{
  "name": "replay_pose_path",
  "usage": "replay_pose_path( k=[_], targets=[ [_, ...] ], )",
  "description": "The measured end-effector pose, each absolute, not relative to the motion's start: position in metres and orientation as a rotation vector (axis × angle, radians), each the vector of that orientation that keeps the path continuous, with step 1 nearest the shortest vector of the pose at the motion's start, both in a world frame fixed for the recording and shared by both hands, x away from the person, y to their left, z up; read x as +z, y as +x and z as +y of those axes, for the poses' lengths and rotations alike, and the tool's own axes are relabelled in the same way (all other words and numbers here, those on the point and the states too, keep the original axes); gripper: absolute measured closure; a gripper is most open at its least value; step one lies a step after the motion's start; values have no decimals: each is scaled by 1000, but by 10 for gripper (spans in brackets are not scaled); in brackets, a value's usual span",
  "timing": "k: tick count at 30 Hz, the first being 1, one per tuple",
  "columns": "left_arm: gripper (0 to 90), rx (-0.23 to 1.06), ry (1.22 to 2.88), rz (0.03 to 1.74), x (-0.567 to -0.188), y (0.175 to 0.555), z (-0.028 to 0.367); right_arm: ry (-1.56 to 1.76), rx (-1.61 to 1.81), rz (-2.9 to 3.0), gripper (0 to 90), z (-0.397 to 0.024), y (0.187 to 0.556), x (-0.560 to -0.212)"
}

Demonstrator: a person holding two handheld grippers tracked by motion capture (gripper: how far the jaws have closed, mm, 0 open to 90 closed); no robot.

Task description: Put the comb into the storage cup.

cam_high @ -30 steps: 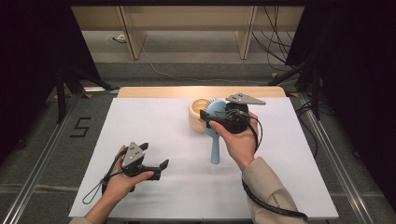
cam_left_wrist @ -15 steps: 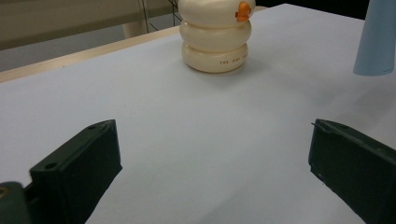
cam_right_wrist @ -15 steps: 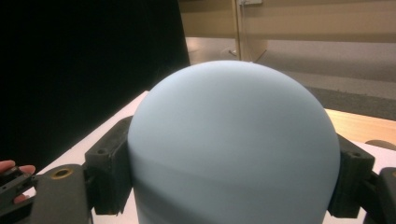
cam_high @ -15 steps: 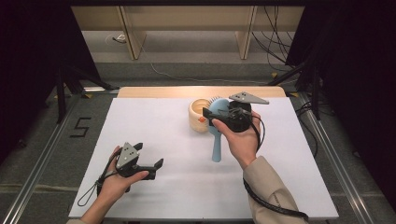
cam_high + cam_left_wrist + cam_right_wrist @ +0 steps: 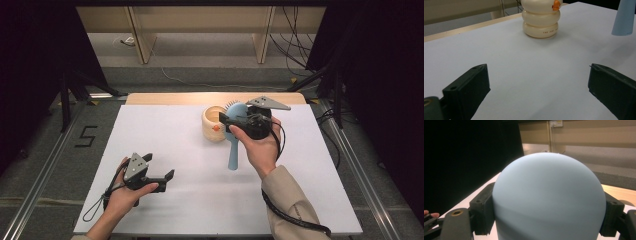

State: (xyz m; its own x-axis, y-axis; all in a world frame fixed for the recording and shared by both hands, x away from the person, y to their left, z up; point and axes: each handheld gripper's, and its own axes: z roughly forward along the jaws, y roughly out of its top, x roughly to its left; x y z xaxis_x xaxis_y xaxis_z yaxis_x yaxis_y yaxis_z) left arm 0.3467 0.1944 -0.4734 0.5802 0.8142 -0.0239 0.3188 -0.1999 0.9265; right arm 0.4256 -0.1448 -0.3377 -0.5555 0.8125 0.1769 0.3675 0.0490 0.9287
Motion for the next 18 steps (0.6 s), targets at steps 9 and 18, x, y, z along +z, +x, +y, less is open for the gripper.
replay_pose_path(
  k=[9, 18],
  targets=[
    [34, 595, 1774, 935, -474, 347, 193, 1151, 1523, 1926, 214, -146, 432, -339],
    [38, 593, 1772, 938, -475, 347, 193, 1122, 1528, 1914, 214, -145, 438, -336]
  ],
)
